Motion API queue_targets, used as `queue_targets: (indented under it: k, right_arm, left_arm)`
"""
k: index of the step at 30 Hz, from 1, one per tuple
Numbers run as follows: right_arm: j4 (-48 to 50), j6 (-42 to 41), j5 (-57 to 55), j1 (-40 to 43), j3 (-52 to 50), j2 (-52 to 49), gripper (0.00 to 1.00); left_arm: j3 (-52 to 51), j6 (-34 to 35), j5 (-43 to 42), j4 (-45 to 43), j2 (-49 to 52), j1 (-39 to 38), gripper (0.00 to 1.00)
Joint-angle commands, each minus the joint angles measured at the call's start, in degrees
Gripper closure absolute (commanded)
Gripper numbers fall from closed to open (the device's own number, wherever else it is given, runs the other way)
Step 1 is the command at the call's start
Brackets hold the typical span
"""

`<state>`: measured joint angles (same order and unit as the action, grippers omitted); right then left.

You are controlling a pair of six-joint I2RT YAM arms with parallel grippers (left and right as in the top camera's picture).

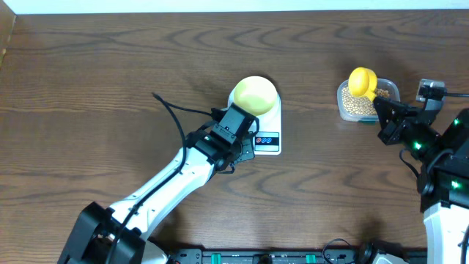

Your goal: Scoop item into bowl and weigh 50g on scale

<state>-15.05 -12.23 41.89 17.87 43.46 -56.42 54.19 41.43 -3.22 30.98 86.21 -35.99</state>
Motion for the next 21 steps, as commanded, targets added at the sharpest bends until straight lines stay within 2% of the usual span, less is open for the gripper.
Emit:
queue_targets:
  k: [1,5,7,9,12,16,19,21]
  right_arm:
    - [0.6,2.0,-0.4,0.1,1.6,-2.8,0.99]
    - [1.9,0.5,-0.4,-0.3,1.6,-4.4,0.99]
    - [1.0,0.1,-0.5,-0.3,1.6,-4.6,0.99]
    - [-1.0,0.1,-1.9,-0.3,1.6,-4.6,0.99]
    - [-2.8,-3.3,-2.3,-0.3,1.6,-4.6,0.99]
    - [-4.7,-6.2,-2.3,-0.4,1.6,-4.5,0.99]
    - [-4.6,-2.6,-4.0,-1.5,1.6,-4.7,0.99]
    - [-5.1,-1.1,-4.2,-1.9,1.6,-4.7,0.99]
  left_arm:
    - [0.1,-2.8,5.7,8.0,-2.3,2.5,0.93]
    - [0.1,-1.7,12.1,8.4,-2.6,5.6,0.93]
    - [0.1,-1.7,18.0,4.8,-2.6,7.8,0.93]
    - [0.0,-2.5,20.0,-0.5,-2.6,10.8,0.93]
    - [0.0,-5.0,18.6,-3.5,-2.3,12.7,0.93]
    - [0.0,-11.2,9.7,-6.3,-2.0,12.0,0.93]
    - [0.0,-10.9,9.1,-6.2,-2.0,8.5,0.93]
    - [0.0,-8.5,4.5,-6.5,-2.0,5.6,0.93]
